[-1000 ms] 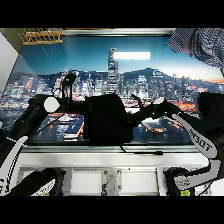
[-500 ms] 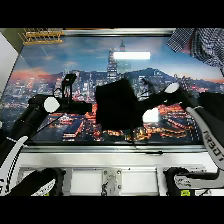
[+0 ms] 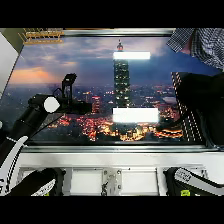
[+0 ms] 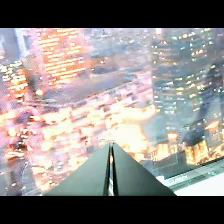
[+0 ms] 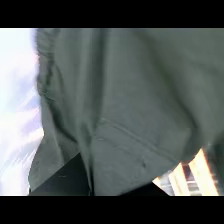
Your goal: Fold the clothes and pants, and hang the long-sleeved shirts on hangers.
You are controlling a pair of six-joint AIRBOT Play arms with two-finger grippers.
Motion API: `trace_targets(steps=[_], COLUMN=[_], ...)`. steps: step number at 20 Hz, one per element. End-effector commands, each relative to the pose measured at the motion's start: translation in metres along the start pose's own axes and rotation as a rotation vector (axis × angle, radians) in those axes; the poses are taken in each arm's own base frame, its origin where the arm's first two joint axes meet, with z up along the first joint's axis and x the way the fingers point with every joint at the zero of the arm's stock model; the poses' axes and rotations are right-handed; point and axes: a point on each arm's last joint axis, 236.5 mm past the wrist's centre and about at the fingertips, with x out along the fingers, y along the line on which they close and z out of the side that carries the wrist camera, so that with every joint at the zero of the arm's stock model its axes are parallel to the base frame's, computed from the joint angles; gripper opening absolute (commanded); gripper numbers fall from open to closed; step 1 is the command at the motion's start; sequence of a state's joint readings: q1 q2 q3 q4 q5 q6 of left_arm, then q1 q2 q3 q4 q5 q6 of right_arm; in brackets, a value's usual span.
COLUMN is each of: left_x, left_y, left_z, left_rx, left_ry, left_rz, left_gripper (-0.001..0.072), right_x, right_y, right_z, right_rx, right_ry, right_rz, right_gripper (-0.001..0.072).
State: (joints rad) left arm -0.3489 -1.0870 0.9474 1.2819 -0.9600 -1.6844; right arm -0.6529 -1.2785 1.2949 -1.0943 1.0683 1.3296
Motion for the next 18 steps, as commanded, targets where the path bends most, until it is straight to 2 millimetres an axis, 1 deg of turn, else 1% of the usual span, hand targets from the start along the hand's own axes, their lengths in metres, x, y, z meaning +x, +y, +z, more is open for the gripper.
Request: trace_targets(steps=[1,3,4,5,7,11,13,14,16,17,18], left_x=[0.000,0.000,0.000,0.000,0.000,0.000,0.000,0.000,0.000,0.000,0.000], left_y=[0.000,0.000,0.000,0.000,0.000,0.000,0.000,0.000,0.000,0.000,0.000], left_z=[0.000,0.000,0.000,0.000,0.000,0.000,0.000,0.000,0.000,0.000,0.000], left_rx=[0.001,0.001,0.001,0.001,0.001,0.002,0.002,0.002,0.002,0.002,0.002], left_ry=[-0.001,-0.001,-0.001,-0.001,-0.001,0.000,0.000,0.000,0.000,0.000,0.000], left_rz=[0.000,0.000,0.000,0.000,0.000,0.000,0.000,0.000,0.000,0.000,0.000], left_gripper=[0.0005,0.0004,0.0005,0.0004,0.0005,0.0005,0.0004,0.0004,0.0005,0.0005,0.0005], right_x=[-0.058,-0.081,-0.089,-0.093,-0.092,-0.071,-0.065,-0.066,-0.072,-0.075,-0.077], right_y=[-0.077,-0.100,-0.111,-0.121,-0.136,-0.139,-0.147,-0.154,-0.169,-0.174,-0.176], right_z=[0.038,0.040,0.036,0.028,0.002,-0.056,-0.084,-0.096,-0.113,-0.116,-0.117], right_rx=[0.132,0.191,0.212,0.225,0.217,0.252,0.255,0.257,0.240,0.233,0.240], right_ry=[-0.204,-0.249,-0.251,-0.230,-0.127,0.067,0.156,0.196,0.258,0.270,0.270], right_rz=[-0.137,-0.195,-0.232,-0.271,-0.343,-0.343,-0.373,-0.403,-0.475,-0.496,-0.510], right_gripper=[0.0023,0.0023,0.0023,0.0023,0.0023,0.0023,0.0024,0.0024,0.0027,0.0049,0.0244])
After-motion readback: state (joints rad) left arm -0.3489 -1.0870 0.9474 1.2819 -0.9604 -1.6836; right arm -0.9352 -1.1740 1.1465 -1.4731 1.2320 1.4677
